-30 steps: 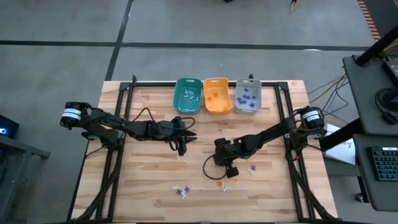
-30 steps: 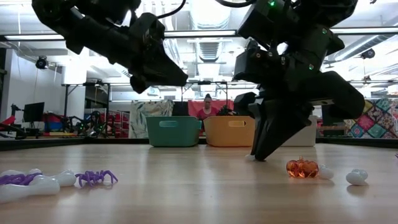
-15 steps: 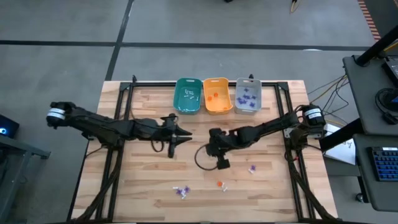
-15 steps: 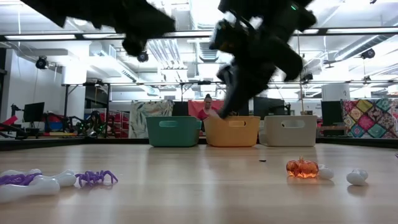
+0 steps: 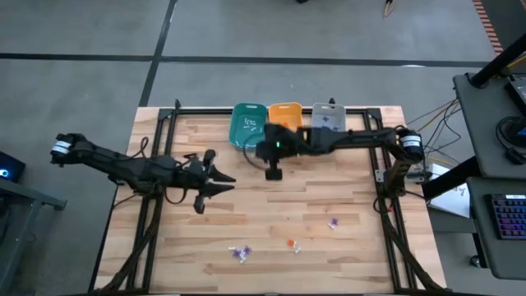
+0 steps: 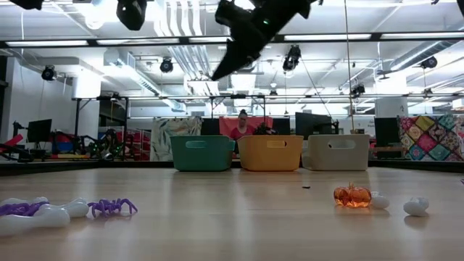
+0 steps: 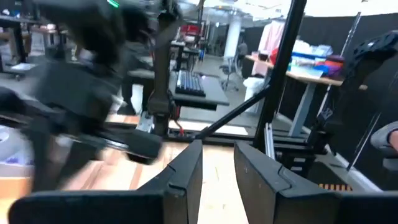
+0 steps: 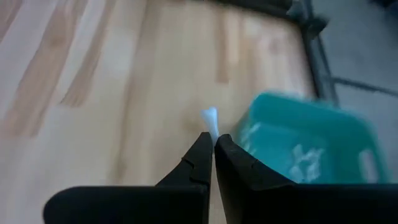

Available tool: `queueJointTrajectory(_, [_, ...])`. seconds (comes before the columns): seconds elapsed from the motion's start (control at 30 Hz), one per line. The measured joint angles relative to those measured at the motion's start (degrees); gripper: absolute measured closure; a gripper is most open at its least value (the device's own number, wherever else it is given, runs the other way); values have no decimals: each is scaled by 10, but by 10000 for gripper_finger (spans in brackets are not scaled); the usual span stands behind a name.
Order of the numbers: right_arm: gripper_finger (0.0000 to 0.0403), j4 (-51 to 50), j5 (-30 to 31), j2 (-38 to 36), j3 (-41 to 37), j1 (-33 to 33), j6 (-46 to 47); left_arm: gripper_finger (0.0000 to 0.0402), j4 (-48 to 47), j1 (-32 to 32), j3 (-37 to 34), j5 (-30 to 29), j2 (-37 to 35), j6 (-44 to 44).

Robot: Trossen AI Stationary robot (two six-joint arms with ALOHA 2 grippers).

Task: Sort Halloween decoration
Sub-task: Put the white bone toy into the blue bin

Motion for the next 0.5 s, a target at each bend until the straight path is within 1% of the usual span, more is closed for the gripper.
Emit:
queueJointTrajectory(0.13, [394,7,-17,3,35,-34,-21,326,3,0,-14,0,-18,1])
queueJointTrajectory(0.23, [394,22,-19,6,52,-57,-26,326,4,0,-18,-1,-31,11])
queueJointTrajectory(0.37, [394,69,-46,12,56,-83,-25,326,4,0,-19,-1,-43,28])
queueJointTrajectory(0.5, [394,95,-63,18,55,-100,-23,326,5,0,-19,-1,-49,46])
